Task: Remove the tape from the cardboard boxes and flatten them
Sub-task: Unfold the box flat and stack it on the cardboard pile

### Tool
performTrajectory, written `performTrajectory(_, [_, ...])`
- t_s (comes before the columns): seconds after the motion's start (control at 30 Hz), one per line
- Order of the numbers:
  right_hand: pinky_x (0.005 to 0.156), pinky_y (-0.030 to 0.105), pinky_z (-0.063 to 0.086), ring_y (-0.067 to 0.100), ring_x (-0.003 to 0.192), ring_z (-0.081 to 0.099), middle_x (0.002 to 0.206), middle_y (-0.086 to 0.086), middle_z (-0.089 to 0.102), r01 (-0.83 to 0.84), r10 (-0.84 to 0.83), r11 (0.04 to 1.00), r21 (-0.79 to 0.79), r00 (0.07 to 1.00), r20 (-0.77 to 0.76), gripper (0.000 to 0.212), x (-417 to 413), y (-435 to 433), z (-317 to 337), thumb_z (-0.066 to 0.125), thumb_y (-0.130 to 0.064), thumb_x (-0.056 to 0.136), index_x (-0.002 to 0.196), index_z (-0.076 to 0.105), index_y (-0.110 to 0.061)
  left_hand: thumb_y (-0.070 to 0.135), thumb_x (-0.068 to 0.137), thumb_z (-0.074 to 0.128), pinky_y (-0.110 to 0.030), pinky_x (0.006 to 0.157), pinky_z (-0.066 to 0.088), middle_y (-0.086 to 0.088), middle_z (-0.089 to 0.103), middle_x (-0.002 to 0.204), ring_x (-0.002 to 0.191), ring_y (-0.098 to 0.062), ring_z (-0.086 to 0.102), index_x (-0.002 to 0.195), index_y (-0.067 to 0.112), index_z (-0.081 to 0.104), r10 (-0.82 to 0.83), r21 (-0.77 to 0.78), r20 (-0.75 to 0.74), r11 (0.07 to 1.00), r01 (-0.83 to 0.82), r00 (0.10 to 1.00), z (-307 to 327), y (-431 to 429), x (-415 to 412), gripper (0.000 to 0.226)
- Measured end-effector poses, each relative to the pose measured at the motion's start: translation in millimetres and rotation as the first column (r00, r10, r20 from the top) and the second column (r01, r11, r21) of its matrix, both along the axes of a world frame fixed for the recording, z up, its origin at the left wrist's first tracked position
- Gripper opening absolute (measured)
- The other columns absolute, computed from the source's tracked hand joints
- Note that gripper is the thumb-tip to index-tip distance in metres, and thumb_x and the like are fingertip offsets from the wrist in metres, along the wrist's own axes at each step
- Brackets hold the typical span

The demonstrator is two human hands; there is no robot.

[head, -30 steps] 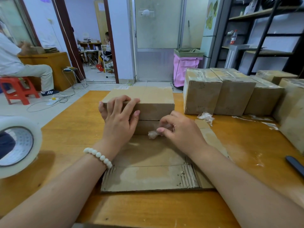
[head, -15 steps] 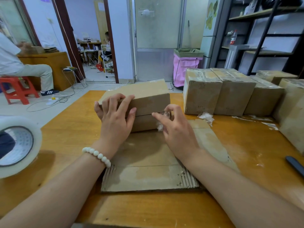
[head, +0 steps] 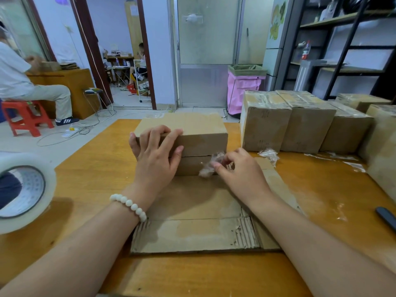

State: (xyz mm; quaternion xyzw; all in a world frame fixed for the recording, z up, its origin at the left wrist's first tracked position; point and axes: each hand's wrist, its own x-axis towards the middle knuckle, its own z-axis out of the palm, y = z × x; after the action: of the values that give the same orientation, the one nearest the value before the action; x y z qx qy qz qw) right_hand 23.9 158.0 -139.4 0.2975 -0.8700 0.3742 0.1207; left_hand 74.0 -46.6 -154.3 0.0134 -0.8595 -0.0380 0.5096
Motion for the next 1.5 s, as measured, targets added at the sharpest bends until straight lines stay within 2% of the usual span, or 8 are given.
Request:
performTrajectory(0.4, [0.064, 0.004, 0.030, 0.002, 0.075, 0.042, 0.083, -0.005, 0.041, -0.016, 0.033, 0.991, -0.134, 0.991, 0.127, 0.036, -1.7, -0.1, 1.6, 0.061, -0.009, 0.082, 0.056, 0.037, -0.014, 0.034, 0.092, 0.047, -0.066, 0.103, 0.020, -0.004, 0.047, 0.117, 0.113, -0.027, 0.037, 0.121, 0.022, 0.057, 0.005, 0.034, -0.002, 0.999, -0.005, 1.000, -0.8, -2.2, -1.1, 0.033])
performTrajectory(0.57, [0.066, 0.002, 0.029, 0.005, 0.089, 0.047, 0.099, -0.003, 0.050, 0.008, 0.034, 0.983, -0.181, 0.973, 0.226, 0.034, -4.1, 2.7, 4.0, 0.059, -0.010, 0.086, 0.057, 0.040, -0.010, 0.034, 0.092, 0.047, -0.056, 0.105, 0.015, 0.000, 0.043, 0.117, 0.113, -0.026, 0.038, 0.120, 0.022, 0.057, 0.019, 0.065, -0.034, 0.998, -0.017, 0.999, -1.6, -2.9, -0.4, 0.032])
performTrajectory(0.7, [0.069, 0.011, 0.034, 0.006, 0.085, 0.049, 0.097, 0.001, 0.052, 0.030, 0.038, 0.976, -0.215, 0.952, 0.305, 0.037, 0.8, 2.5, 6.0, 0.060, -0.030, 0.091, 0.061, 0.047, -0.010, 0.035, 0.091, 0.046, -0.054, 0.106, 0.015, 0.003, 0.041, 0.117, 0.114, -0.025, 0.039, 0.121, 0.027, 0.051, 0.012, 0.075, -0.018, 0.997, -0.010, 1.000, -0.8, -0.8, 0.0, 0.031])
performTrajectory(0.8, [0.068, 0.027, 0.032, 0.012, 0.080, 0.046, 0.094, 0.003, 0.047, 0.070, -0.055, 0.997, -0.034, 0.944, 0.325, 0.037, 3.3, 0.7, 7.3, 0.058, -0.044, 0.090, 0.070, 0.049, -0.013, 0.035, 0.091, 0.045, -0.059, 0.104, 0.018, 0.004, 0.041, 0.118, 0.114, -0.024, 0.039, 0.121, 0.029, 0.047, 0.012, 0.080, -0.001, 0.997, -0.012, 1.000, -0.6, 0.4, 0.4, 0.032])
performTrajectory(1.1, [0.092, 0.034, 0.038, 0.025, 0.107, 0.047, 0.104, 0.006, 0.047, 0.220, -0.269, 0.935, 0.277, 0.950, 0.155, 0.058, -6.6, -2.7, 3.5, 0.049, -0.063, 0.087, 0.097, 0.068, -0.009, 0.035, 0.089, 0.046, -0.053, 0.105, 0.016, 0.004, 0.042, 0.117, 0.113, -0.024, 0.040, 0.120, 0.029, 0.048, 0.015, 0.029, -0.025, 0.999, -0.014, 1.000, -2.2, 0.3, -1.2, 0.031])
performTrajectory(1.3, [0.095, 0.039, 0.038, 0.029, 0.119, 0.041, 0.119, 0.009, 0.050, 0.261, -0.352, 0.860, 0.439, 0.926, 0.138, 0.078, -12.1, 2.3, 7.2, 0.041, -0.076, 0.081, 0.116, 0.061, -0.008, 0.036, 0.090, 0.046, -0.050, 0.107, 0.013, 0.005, 0.041, 0.117, 0.113, -0.024, 0.040, 0.120, 0.029, 0.048, -0.002, 0.054, -0.051, 0.999, 0.005, 0.999, -1.1, 0.6, -1.8, 0.031])
performTrajectory(1.43, [0.085, 0.035, 0.043, 0.021, 0.104, 0.047, 0.096, -0.003, 0.050, 0.093, -0.133, 0.973, 0.212, 0.974, 0.183, 0.030, -11.9, 5.2, 4.7, 0.055, -0.053, 0.089, 0.083, 0.055, -0.024, 0.037, 0.088, 0.046, -0.050, 0.108, 0.012, 0.004, 0.040, 0.118, 0.114, -0.025, 0.039, 0.121, 0.028, 0.048, -0.004, 0.045, -0.054, 0.999, 0.006, 0.999, -1.3, 2.1, -1.1, 0.034])
performTrajectory(1.5, [0.074, 0.030, 0.039, 0.018, 0.091, 0.050, 0.090, 0.000, 0.052, -0.002, -0.003, 1.000, 0.022, 0.977, 0.212, 0.025, -8.4, 2.7, 4.2, 0.057, -0.036, 0.092, 0.073, 0.051, -0.021, 0.041, 0.086, 0.048, -0.052, 0.108, 0.011, 0.002, 0.039, 0.120, 0.116, -0.026, 0.038, 0.123, 0.026, 0.047, 0.020, 0.039, -0.043, 0.999, -0.019, 0.999, -1.9, 1.3, -0.5, 0.040])
